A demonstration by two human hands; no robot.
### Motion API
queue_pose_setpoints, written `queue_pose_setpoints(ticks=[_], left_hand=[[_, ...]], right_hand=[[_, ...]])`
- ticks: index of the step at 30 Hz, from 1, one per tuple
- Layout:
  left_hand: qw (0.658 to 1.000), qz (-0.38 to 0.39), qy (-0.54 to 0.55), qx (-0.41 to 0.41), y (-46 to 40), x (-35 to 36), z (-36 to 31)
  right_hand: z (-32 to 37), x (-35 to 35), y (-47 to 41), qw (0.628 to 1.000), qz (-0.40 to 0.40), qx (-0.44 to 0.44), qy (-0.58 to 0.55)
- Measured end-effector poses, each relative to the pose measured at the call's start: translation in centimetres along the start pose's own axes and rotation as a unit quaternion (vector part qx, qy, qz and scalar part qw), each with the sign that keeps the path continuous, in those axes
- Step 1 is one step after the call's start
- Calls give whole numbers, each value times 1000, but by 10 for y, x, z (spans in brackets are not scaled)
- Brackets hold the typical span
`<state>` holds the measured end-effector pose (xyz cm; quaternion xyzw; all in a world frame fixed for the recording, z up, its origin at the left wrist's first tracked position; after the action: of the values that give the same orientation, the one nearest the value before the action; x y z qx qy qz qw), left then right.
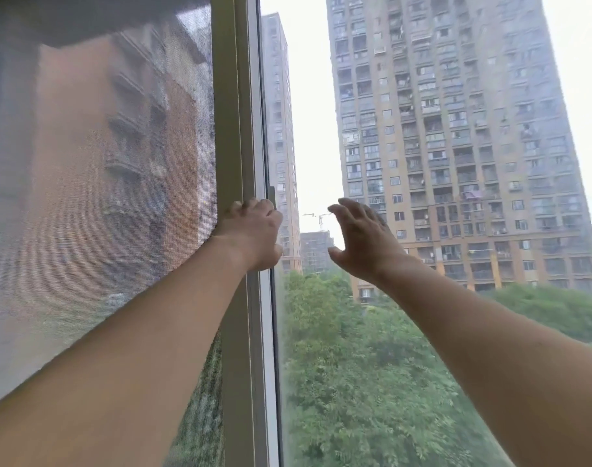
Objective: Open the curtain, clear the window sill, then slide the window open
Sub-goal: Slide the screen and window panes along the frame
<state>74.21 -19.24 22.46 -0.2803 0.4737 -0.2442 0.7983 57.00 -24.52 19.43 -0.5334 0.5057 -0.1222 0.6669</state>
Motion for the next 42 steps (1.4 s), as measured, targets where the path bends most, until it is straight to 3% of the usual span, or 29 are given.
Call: queue_pose_setpoints(ticks=[6, 12, 22, 31, 37, 42], left_hand=[[998, -36, -47, 10, -38, -3, 17], [994, 2, -102, 27, -62, 1, 28], [988, 27, -148, 39, -75, 1, 31], [968, -89, -228, 50, -60, -8, 22], [957, -181, -195, 114, -37, -8, 22], [965, -193, -151, 91, -26, 2, 10]], right_hand=[[0, 28, -32, 995, 2, -59, 85], [-11, 67, -54, 989, 61, -29, 131], [-18, 80, -60, 991, 61, -10, 115], [-15, 75, -56, 991, 77, 3, 112], [-13, 74, -53, 990, 80, 7, 113], [-12, 75, -53, 991, 76, 8, 107]])
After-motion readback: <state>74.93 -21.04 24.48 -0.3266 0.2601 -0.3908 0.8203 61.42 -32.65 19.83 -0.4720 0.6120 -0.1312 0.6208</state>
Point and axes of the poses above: each hand's wrist, its own y-axis away from the middle knuckle, its own x-axis out of the palm, z = x × y, the point moved 3 cm from there along -y, towards the middle knuckle, and after that the axes turned 4 degrees about z, right-handed, at the moved point
